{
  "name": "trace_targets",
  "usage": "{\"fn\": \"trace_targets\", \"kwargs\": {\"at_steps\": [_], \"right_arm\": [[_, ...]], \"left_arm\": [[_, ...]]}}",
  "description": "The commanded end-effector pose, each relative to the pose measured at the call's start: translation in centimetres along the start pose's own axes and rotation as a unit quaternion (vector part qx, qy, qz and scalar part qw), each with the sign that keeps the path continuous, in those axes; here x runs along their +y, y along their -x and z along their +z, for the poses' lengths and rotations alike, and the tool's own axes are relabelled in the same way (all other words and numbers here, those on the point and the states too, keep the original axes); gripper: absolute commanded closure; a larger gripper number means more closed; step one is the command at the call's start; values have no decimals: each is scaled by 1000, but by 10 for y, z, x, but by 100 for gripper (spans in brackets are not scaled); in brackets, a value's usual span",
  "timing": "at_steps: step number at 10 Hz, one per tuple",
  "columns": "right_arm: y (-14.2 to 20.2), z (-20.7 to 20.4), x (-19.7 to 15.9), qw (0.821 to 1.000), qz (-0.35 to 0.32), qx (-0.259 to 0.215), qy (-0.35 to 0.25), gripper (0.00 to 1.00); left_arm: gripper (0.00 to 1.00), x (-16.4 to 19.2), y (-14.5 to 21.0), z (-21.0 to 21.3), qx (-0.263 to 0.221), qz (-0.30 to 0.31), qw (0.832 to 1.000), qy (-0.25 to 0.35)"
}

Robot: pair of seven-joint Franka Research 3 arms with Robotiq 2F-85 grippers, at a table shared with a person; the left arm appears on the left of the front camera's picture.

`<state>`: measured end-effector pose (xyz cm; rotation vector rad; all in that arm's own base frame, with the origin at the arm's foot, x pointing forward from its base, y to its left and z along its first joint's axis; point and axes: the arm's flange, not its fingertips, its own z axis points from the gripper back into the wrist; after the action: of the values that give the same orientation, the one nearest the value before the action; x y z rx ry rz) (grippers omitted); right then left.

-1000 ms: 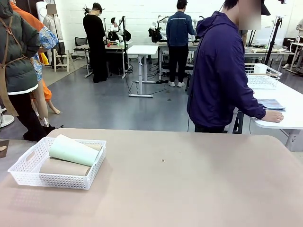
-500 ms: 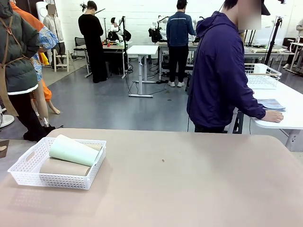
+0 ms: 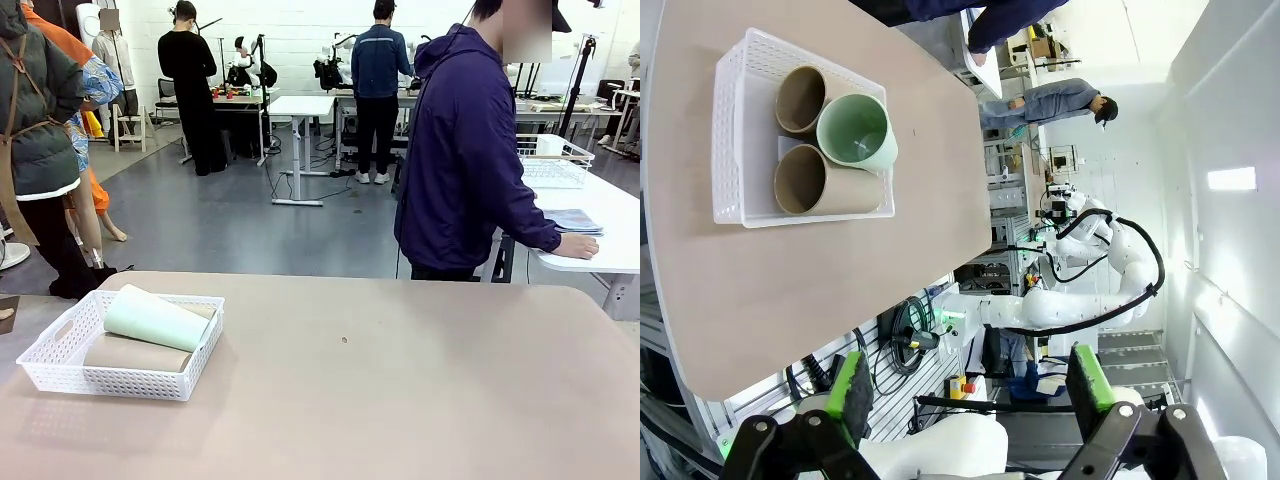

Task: Clean and organize the cups into the basket.
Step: Move the Organizing basket back to the left side of the table.

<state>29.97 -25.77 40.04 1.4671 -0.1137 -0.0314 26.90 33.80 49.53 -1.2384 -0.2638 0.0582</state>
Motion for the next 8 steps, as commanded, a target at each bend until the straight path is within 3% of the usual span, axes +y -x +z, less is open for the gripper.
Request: {"fn": "trace_targets", "kwargs": {"at_steps": [1, 8], "right_arm": [[4, -3, 1, 1000, 3, 1, 0, 0], [4, -3, 1, 1000, 3, 1, 0, 0]], "left_arm": [[0, 1, 2, 2, -3, -8, 1000, 10], [0, 1, 2, 2, -3, -8, 1000, 10]]}}
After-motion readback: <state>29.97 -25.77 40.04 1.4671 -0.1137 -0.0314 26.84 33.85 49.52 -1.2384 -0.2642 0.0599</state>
